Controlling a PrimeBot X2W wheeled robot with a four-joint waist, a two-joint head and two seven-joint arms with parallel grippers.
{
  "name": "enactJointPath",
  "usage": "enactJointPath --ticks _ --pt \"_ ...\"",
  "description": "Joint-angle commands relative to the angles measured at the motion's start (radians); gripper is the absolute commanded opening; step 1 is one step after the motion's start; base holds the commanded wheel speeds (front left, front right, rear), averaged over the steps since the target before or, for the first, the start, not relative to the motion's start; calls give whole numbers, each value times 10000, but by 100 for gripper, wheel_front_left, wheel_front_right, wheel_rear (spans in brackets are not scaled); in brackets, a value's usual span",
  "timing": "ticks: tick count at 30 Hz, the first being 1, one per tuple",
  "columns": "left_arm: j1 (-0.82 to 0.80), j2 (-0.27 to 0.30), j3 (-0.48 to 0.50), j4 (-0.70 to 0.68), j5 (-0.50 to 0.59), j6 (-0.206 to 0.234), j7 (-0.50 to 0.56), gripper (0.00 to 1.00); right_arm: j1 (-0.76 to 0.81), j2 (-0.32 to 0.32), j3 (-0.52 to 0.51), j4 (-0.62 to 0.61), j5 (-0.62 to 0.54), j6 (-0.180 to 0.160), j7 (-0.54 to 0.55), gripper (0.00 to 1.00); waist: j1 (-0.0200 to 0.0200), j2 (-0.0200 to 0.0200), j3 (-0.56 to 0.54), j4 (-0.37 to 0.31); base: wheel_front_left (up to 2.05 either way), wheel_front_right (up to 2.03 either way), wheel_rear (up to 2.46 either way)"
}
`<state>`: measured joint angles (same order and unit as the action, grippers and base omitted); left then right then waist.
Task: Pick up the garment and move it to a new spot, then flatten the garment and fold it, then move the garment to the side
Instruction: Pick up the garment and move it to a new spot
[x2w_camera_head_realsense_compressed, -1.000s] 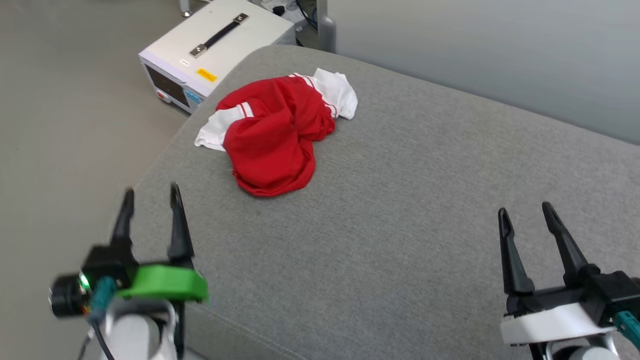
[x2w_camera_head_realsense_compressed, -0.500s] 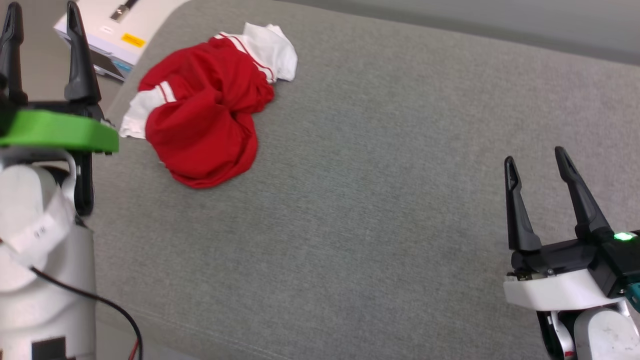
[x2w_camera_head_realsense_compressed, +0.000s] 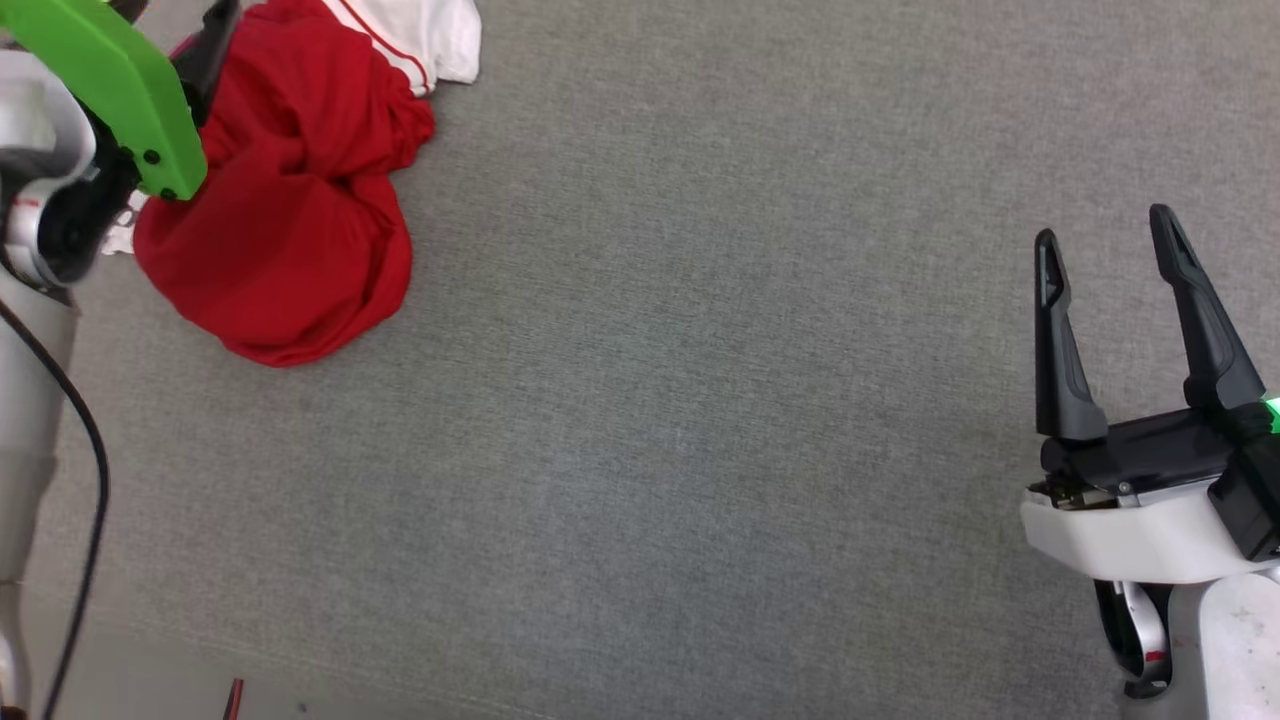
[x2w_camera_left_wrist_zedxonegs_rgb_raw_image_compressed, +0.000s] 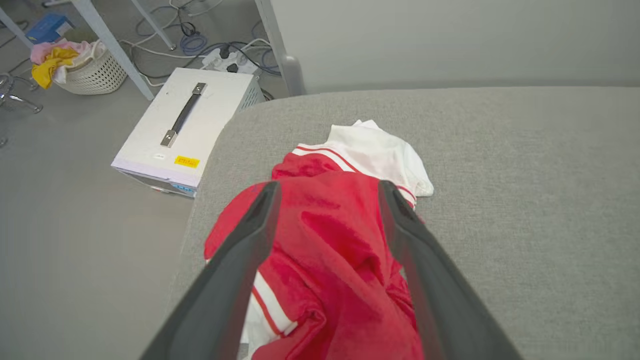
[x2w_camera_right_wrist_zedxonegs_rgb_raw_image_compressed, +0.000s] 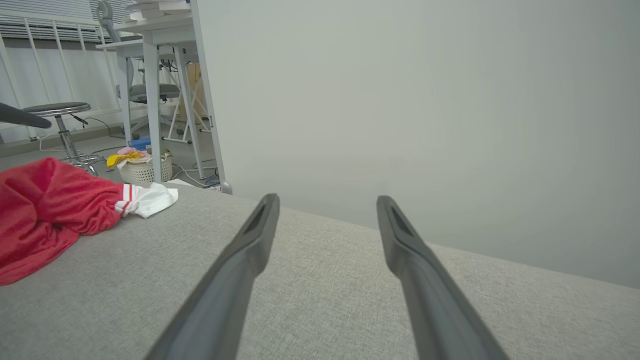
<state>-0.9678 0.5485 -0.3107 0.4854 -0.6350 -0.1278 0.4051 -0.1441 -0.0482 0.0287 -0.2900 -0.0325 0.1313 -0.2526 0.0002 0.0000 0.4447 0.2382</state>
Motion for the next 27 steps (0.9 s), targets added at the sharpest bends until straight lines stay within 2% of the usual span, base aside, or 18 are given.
enactJointPath --ticks 1,7,12,14,15,24,25,26,27 --pt "-354 203 -341 24 -297 -27 530 100 -192 -20 -26 -99 -44 -6 -92 100 -2 0 377 -273 0 0 0" --pt "-835 516 -1468 307 -1521 -28 2499 100 -324 -20 -114 -128 3 -6 -92 100 -2 0 762 -436 0 0 0" --pt "-1099 708 -2362 930 -1324 -28 3199 100 -519 -20 -149 -136 52 -6 -92 100 -2 0 1104 -581 0 0 0" --pt "-1142 723 -2692 1252 -1207 -28 3335 100 -597 -20 -156 -130 74 -6 -92 100 -2 0 1225 -639 0 0 0" --pt "-1184 682 -3413 2093 -912 -28 3502 100 -770 -20 -169 -130 159 -6 -92 100 -2 0 1490 -780 0 0 0" --pt "-949 292 -3959 3389 -1199 -28 3073 100 -851 -20 -282 -61 373 -6 -92 100 -2 0 1603 -893 0 0 0" --pt "-935 265 -4053 3427 -1230 -28 3020 46 -838 -20 -302 -47 382 -6 -92 100 -2 0 1573 -876 0 0 0" --pt "-929 250 -4191 3419 -1264 -28 2930 0 -811 -20 -334 -24 405 -6 -92 100 -2 0 1516 -839 0 0 0" --pt "-950 262 -4312 3390 -1282 -28 2857 0 -791 -20 -356 -9 425 -6 -92 100 -2 0 1469 -802 0 0 0"
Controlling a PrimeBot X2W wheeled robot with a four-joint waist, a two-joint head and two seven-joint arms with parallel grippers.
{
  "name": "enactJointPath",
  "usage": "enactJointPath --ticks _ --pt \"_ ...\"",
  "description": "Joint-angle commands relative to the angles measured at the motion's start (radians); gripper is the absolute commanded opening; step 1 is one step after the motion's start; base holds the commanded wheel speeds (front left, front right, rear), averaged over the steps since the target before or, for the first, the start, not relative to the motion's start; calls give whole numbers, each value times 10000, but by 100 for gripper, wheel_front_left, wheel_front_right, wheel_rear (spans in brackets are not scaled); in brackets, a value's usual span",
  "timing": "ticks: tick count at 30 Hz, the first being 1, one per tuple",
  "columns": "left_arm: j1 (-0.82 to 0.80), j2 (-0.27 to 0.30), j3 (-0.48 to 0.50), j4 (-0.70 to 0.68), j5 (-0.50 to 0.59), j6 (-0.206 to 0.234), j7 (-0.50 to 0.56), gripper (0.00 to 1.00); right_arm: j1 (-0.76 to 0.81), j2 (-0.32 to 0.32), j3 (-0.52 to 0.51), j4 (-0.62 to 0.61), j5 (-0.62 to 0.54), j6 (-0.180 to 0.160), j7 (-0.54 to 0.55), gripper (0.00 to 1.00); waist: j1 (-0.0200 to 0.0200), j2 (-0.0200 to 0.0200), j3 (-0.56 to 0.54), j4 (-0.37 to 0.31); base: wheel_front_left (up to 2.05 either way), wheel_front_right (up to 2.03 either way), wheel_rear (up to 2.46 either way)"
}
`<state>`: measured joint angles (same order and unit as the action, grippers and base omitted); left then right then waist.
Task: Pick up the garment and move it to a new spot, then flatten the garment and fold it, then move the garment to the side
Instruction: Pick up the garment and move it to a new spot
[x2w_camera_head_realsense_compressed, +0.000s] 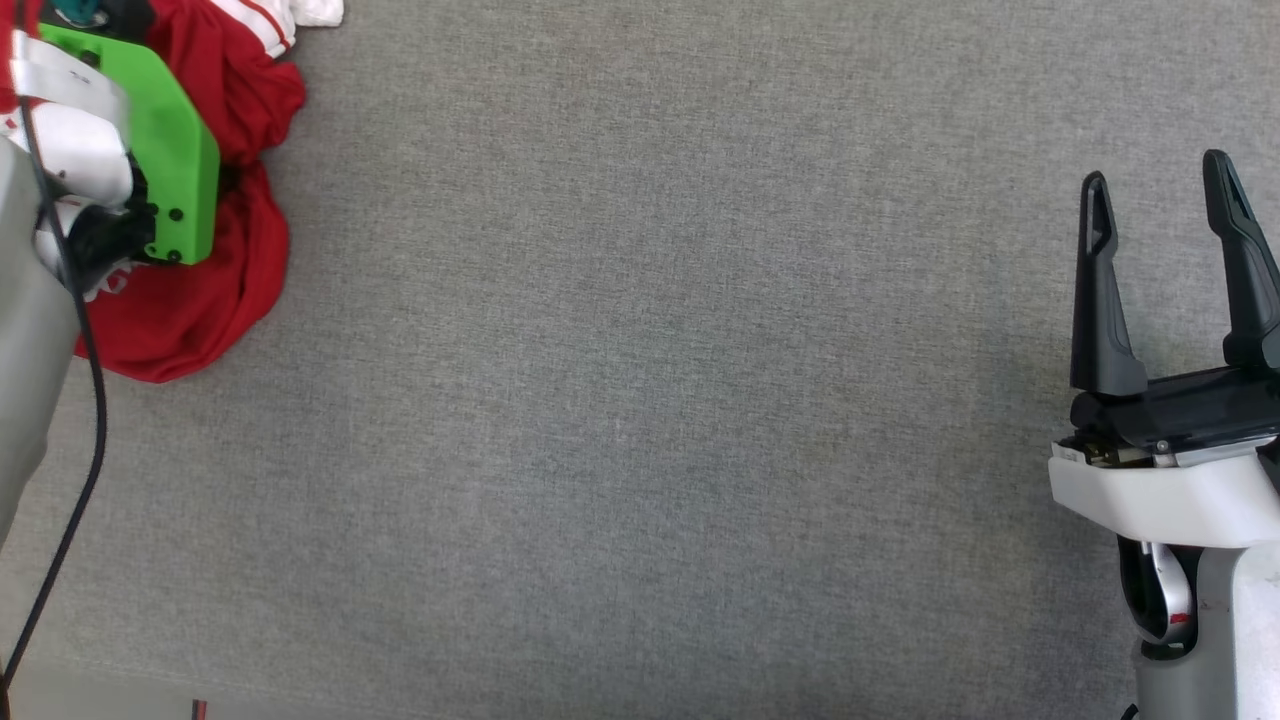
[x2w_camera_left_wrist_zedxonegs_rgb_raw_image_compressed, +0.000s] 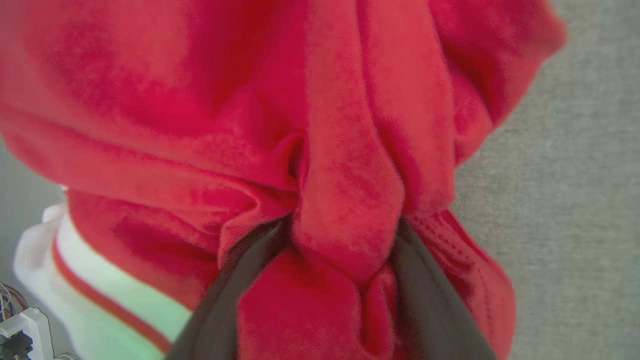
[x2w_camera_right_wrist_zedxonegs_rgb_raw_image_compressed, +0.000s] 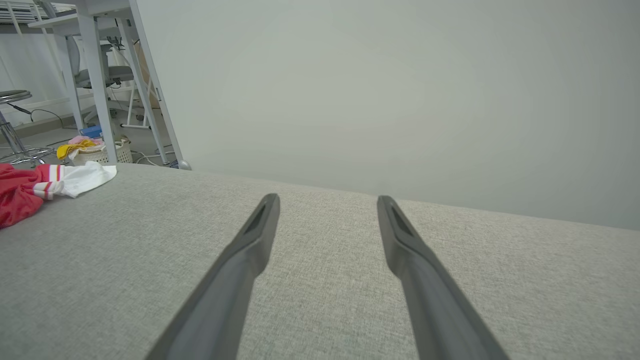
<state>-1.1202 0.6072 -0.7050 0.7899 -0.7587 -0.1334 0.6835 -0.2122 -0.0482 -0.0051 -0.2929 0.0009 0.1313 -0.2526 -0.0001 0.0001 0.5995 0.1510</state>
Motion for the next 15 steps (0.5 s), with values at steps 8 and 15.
enactJointPath --ticks 8,15 --pt "-129 272 -1166 -295 190 27 -1995 0 20 -20 59 215 293 -6 -92 100 1 -1 -926 274 0 0 0" --pt "-646 814 -2304 -1752 174 27 -3613 0 570 -20 -188 431 759 -6 -92 100 1 -1 -2099 288 0 0 0"
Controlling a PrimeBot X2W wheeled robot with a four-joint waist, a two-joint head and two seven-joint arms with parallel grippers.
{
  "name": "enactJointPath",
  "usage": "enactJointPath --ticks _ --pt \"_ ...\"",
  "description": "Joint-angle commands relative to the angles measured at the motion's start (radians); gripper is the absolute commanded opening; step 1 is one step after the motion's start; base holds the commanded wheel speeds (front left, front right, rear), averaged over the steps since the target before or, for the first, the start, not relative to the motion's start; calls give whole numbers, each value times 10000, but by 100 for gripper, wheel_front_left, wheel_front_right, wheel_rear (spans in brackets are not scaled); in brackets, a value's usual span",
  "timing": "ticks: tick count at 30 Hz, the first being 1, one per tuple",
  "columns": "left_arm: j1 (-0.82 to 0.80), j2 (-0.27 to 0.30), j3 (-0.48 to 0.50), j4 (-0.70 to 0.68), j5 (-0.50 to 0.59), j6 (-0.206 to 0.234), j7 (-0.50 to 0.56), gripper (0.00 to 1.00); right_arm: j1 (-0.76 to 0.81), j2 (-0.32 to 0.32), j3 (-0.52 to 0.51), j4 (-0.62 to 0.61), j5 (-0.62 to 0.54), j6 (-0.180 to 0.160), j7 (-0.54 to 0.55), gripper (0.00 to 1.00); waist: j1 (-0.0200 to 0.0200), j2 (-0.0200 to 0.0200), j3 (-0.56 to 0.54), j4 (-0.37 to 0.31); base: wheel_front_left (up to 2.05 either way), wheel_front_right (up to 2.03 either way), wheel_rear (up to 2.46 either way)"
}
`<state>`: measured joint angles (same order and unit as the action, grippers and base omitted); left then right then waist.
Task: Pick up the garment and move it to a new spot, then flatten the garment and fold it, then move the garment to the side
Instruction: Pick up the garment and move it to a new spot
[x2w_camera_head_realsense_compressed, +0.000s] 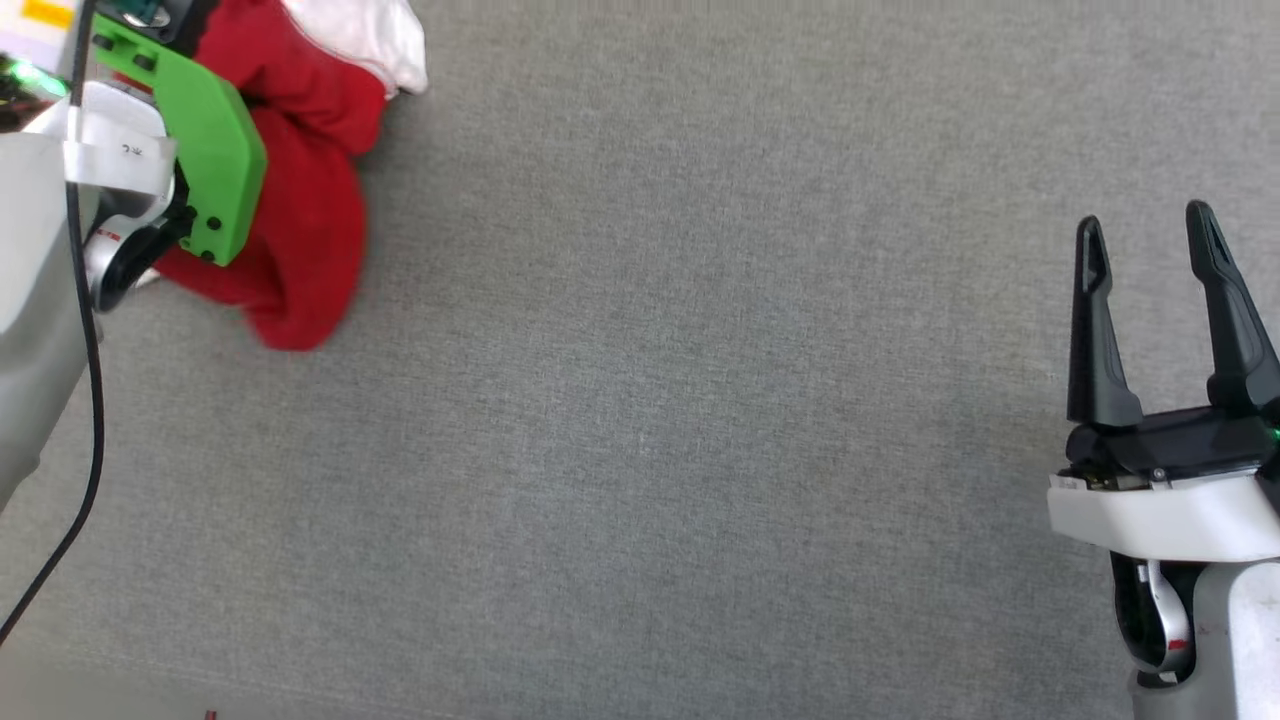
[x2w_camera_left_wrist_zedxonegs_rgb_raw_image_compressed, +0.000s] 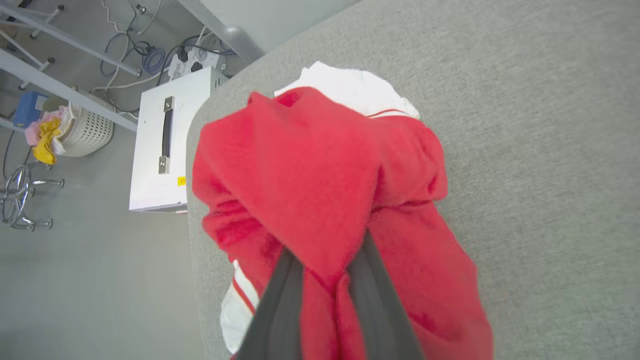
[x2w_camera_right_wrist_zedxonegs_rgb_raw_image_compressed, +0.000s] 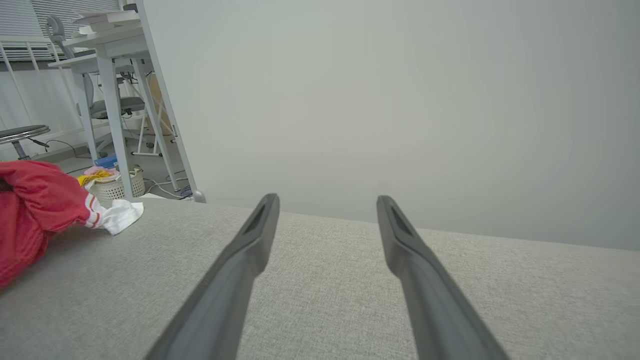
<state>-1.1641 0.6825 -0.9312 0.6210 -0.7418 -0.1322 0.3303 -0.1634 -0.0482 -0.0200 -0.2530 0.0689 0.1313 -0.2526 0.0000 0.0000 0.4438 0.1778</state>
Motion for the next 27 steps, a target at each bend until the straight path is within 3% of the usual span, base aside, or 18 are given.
enactJointPath --ticks 1,7,13,20,27 --pt "-260 110 -202 -252 9 16 -170 0 130 -20 -87 44 134 -6 -92 100 0 0 -642 -2 0 0 0" --pt "-750 220 -1208 -1603 179 16 -624 0 300 -20 -342 126 508 -6 -92 100 0 0 -1276 -367 0 0 0" --pt "-1328 -95 -2019 -2853 481 16 -768 0 385 -20 -566 216 868 -6 -92 100 0 0 -1634 -1020 0 0 0" --pt "-2048 -908 -2860 -4023 604 16 -907 0 356 -20 -768 282 1243 -6 -92 100 0 0 -1653 -2103 0 0 0" --pt "-2352 -2040 -3367 -4361 584 15 -1219 0 294 -20 -1003 324 1542 -6 -92 100 0 0 -1462 -2935 0 0 0"
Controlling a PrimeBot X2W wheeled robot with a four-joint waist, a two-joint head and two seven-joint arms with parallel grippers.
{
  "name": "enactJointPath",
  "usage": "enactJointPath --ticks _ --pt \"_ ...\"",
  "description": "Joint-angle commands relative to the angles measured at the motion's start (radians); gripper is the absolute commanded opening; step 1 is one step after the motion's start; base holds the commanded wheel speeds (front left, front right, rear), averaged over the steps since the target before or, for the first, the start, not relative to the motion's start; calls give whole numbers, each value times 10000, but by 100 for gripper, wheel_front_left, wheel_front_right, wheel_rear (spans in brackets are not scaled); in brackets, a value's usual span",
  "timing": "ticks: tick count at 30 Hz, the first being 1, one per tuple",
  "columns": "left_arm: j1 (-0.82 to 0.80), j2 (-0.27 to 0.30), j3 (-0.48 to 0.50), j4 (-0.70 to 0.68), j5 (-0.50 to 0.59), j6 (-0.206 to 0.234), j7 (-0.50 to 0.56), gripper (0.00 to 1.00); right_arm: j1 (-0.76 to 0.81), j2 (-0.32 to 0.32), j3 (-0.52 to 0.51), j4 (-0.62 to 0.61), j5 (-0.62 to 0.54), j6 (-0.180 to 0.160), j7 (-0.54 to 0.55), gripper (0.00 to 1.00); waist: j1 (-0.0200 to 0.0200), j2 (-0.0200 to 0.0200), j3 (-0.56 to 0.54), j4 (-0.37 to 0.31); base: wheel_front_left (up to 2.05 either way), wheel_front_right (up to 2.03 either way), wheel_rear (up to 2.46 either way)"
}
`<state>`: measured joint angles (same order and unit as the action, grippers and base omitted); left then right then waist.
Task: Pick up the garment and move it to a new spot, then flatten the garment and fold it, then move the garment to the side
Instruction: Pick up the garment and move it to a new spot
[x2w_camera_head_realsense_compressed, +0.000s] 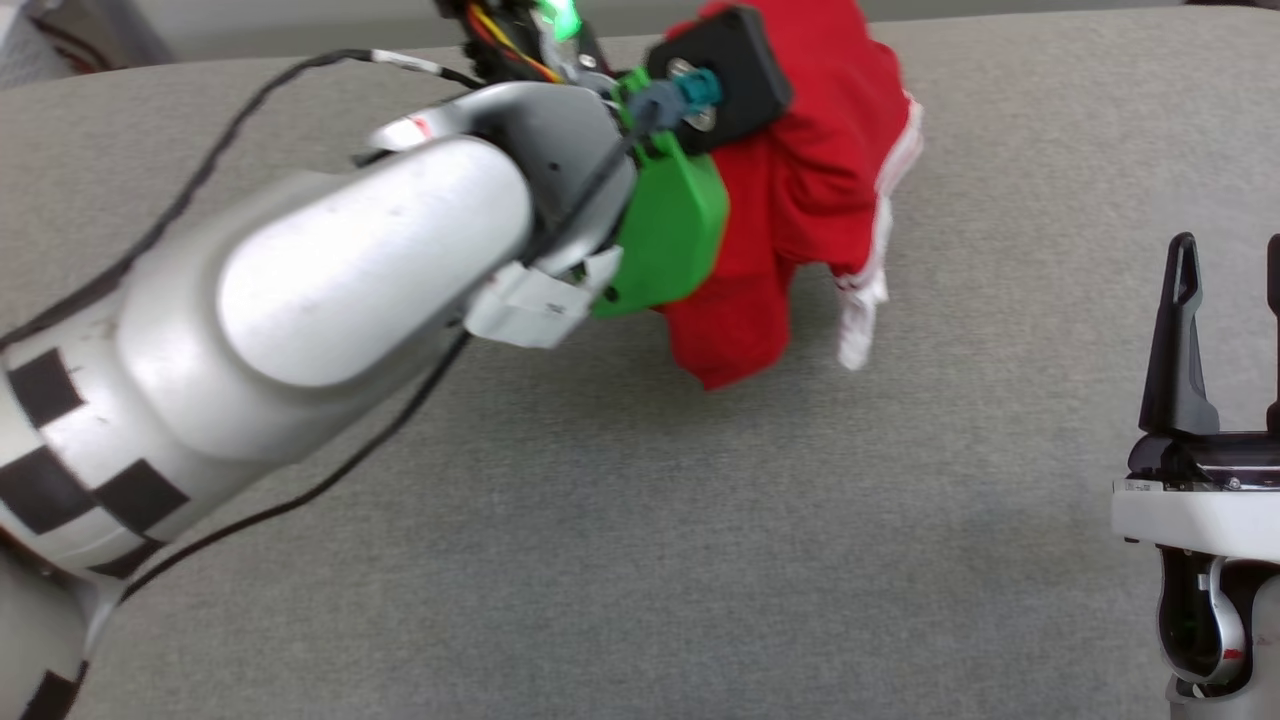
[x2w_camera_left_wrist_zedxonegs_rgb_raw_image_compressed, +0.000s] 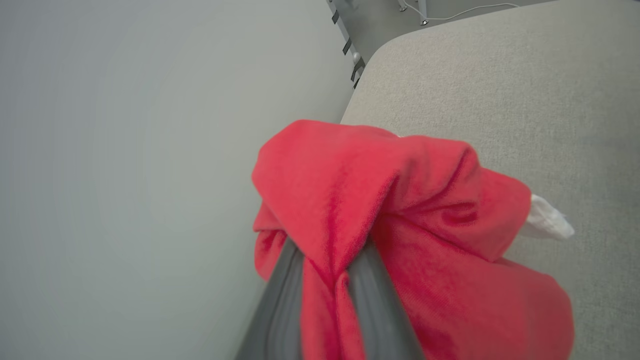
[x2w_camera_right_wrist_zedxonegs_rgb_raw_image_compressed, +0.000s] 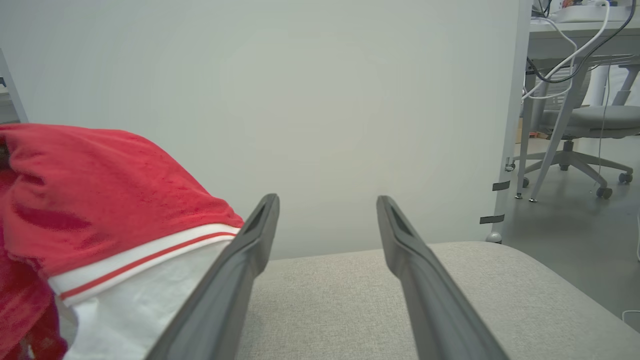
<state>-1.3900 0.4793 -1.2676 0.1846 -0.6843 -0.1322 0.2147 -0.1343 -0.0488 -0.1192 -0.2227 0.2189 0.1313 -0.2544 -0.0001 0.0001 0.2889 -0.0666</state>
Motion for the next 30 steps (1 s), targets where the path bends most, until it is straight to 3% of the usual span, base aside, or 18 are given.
enactJointPath --ticks 1,6,17,21,24,25,26,28,30 --pt "-11 -169 -45 15 34 15 -103 0 -2 -14 -36 28 82 -6 -74 100 1 -1 115 -576 0 0 0" --pt "1099 -693 -118 123 245 15 114 0 -11 -14 -75 14 157 -6 -74 100 1 -1 250 -731 0 0 0" --pt "5371 -961 -125 1069 1597 15 1090 0 -152 -14 -108 42 -50 -6 -74 100 1 -1 449 -403 0 0 0" --pt "6040 -1031 -126 1400 1520 15 879 0 -156 -14 -110 49 -142 -6 -74 100 1 -1 438 -257 0 0 0" --pt "5885 -1121 -126 1722 1307 15 77 0 -75 -14 -145 101 -214 -6 -74 100 1 -1 302 -100 0 0 0" --pt "5762 -1147 -123 1858 1287 15 -285 90 -35 -14 -146 119 -236 -6 -74 100 1 -1 241 -61 0 0 0" --pt "5635 -1194 -63 2041 1323 15 -769 100 22 -14 -155 144 -257 -6 -74 100 1 -1 139 -7 0 0 0" --pt "5562 -1301 190 2276 1367 119 -1584 100 140 -14 -145 201 -283 -6 -74 100 1 -1 -58 65 0 0 0" --pt "5565 -1397 502 2322 1487 512 -2456 100 267 -14 -164 253 -315 -6 -74 100 1 -1 -283 164 0 0 0"
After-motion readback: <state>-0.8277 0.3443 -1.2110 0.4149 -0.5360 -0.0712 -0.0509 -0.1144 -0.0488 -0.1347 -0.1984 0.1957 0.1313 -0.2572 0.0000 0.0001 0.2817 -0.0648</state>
